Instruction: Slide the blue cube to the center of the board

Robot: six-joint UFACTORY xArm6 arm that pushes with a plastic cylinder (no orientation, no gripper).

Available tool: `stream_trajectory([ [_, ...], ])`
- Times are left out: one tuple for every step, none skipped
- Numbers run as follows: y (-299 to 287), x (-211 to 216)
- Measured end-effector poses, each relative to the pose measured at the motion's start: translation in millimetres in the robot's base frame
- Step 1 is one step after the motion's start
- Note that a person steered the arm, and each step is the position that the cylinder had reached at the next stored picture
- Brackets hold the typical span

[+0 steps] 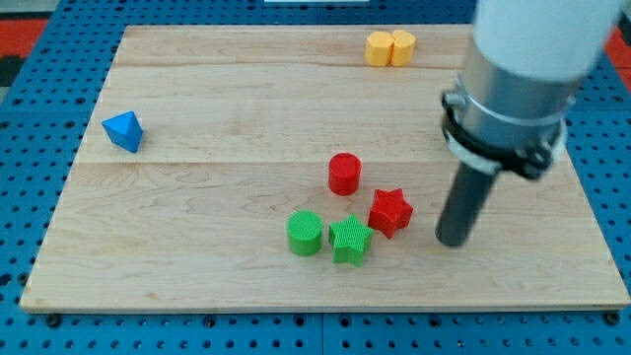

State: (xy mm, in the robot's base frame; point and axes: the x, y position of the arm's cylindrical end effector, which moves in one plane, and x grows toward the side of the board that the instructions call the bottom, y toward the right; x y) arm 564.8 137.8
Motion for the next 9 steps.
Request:
stream_trajectory([
  [-37,2],
  [-42,-45],
  [-62,-74],
  [-11,-72],
  [109,-106],
  [153,-158],
  [59,-192],
  [-45,-179],
  [29,-189],
])
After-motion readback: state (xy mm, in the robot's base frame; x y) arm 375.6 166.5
